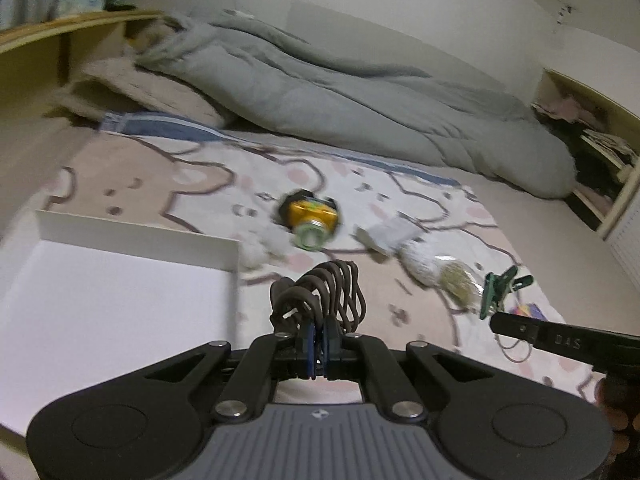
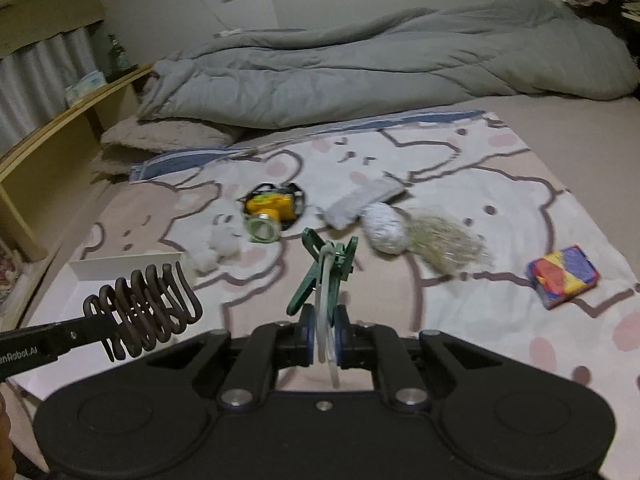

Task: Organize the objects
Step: 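Carry the coil with the left tool while the right tool carries the peg to the tray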

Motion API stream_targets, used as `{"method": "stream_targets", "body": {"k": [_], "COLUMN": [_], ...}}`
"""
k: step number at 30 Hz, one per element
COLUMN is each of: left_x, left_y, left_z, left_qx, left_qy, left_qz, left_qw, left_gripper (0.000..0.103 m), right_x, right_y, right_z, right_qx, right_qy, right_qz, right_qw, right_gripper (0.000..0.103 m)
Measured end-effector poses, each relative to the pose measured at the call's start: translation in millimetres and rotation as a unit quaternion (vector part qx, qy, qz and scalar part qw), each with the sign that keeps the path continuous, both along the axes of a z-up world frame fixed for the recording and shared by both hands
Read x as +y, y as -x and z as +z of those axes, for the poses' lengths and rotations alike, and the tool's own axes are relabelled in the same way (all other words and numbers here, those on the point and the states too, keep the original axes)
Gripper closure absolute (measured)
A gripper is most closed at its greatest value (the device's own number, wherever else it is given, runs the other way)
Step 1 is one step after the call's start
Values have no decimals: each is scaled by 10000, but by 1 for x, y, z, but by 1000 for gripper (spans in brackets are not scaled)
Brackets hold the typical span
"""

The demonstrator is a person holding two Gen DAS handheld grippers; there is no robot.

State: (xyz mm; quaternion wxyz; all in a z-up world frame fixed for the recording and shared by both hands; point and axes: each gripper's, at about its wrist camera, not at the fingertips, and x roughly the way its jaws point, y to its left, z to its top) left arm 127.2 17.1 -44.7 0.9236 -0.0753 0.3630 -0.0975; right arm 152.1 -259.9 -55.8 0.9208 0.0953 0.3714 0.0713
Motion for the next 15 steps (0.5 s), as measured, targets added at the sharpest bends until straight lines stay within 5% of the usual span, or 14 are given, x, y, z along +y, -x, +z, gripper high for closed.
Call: {"method": "stream_targets", "body": {"k": [15], "left_x": [132], "left_y": [7], "left_z": [17], "left_qx": [-121], "left_qy": [-649], "left_qz": [1271], "left_qw": [9897], "left_gripper": [101], "right_x": [118], "right_y": [-28], "right_z": [1], "right_qx": [216], "right_qy": [-351], "right_qz": [1060], "right_qw": [9935], "right_gripper": [93]}}
